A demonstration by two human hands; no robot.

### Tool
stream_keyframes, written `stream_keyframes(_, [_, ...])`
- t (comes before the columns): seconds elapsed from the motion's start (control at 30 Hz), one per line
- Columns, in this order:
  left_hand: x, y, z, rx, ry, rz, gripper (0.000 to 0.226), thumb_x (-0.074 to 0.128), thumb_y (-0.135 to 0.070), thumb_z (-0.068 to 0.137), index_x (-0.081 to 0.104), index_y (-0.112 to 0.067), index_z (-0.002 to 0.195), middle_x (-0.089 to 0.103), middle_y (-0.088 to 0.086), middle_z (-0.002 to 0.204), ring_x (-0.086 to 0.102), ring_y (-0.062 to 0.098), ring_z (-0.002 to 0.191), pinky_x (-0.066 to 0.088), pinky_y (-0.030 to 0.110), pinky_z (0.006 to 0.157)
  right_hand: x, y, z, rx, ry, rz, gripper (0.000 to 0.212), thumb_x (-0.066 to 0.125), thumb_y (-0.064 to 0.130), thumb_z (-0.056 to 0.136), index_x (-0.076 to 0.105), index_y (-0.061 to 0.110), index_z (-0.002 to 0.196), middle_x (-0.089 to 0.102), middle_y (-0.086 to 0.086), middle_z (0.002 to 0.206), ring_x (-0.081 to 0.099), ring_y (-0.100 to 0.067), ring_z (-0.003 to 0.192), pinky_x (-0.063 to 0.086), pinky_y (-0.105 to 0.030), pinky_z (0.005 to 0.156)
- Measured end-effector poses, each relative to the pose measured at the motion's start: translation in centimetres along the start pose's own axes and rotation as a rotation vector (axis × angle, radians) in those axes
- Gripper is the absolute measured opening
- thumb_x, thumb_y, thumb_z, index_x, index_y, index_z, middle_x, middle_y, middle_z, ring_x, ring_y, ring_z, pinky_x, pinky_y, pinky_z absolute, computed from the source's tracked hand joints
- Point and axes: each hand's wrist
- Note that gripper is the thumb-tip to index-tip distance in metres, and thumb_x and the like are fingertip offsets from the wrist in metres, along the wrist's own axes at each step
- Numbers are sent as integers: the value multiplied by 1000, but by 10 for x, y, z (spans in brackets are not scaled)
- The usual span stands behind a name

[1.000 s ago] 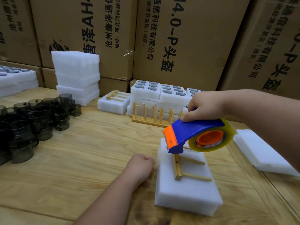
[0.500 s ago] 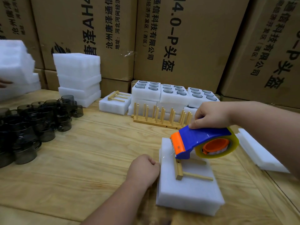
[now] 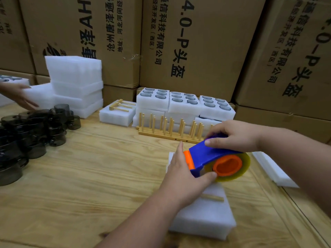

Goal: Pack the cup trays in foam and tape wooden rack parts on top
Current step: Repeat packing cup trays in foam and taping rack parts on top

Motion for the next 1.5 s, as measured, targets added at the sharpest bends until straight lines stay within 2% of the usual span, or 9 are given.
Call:
stream_keyframes(0.1, [6,4,-1,57,-91,128,116,67,-66,66,-4,-45,155,29,-15,159,30,9,144,34,34,117,6,-6,-16,-32,72,-95,93,72,83,56,38,59,139,48,31,131,50,4,115,44,-24,99])
stream_keyframes(0.17, [5,6,-1,73,-108,164,109,65,-65,70,-1,-45,155,25,-18,160,28,7,145,33,33,117,15,-9,-20,-81,74,-323,104,76,69,61,19,60,147,40,28,128,44,-2,116,43,-27,100])
stream_keyframes(0.3, [6,4,-4,71,-128,182,102,65,-57,77,-2,-48,154,33,-17,156,38,10,140,40,35,113,20,-13,-20,-155,1,-438,86,61,32,82,13,63,146,34,24,113,44,-8,107,43,-28,92])
stream_keyframes(0.47, [4,-3,-8,6,-108,175,115,72,-48,74,-20,-71,140,60,-12,126,61,18,108,55,42,92,23,-26,-24,-186,-56,-398,86,58,32,82,9,68,143,39,19,113,44,-9,98,45,-31,88])
stream_keyframes(0.63, [2,-8,-8,-106,-47,199,121,64,-20,74,-25,-69,139,61,-10,106,61,17,91,55,40,78,24,-36,-26,-203,-89,-395,85,52,38,78,7,74,140,41,17,111,46,-14,95,46,-35,86])
stream_keyframes(0.83, [3,-13,-7,-147,-24,232,114,55,-12,72,-15,-49,154,51,-15,137,52,17,121,50,39,97,27,-53,-33,-199,-86,-360,86,53,40,76,7,80,137,35,29,112,47,-11,97,46,-35,89])
stream_keyframes(0.97, [4,-10,-4,-137,-1,317,99,51,-9,83,-3,-37,160,27,-13,163,24,14,149,32,35,118,29,-69,-43,-150,-85,-361,88,55,40,75,9,77,140,35,33,113,47,-5,98,45,-33,87])
stream_keyframes(1.13, [5,-7,-3,-97,31,395,81,42,-10,91,11,-30,162,11,-12,169,8,9,154,14,31,125,24,-121,-82,27,-146,-380,96,63,33,74,12,76,142,31,41,119,50,-3,99,36,-18,76])
stream_keyframes(1.5, [6,-2,2,-51,168,618,63,27,-55,91,23,-54,154,-14,-12,169,-14,10,154,-8,45,123,75,-137,-96,64,-88,-267,92,57,39,76,1,78,139,35,27,121,48,-5,106,45,-30,92])
Point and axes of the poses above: each hand's wrist, its own z-axis towards the middle knuckle, its own x-axis out of the palm, y = z × x
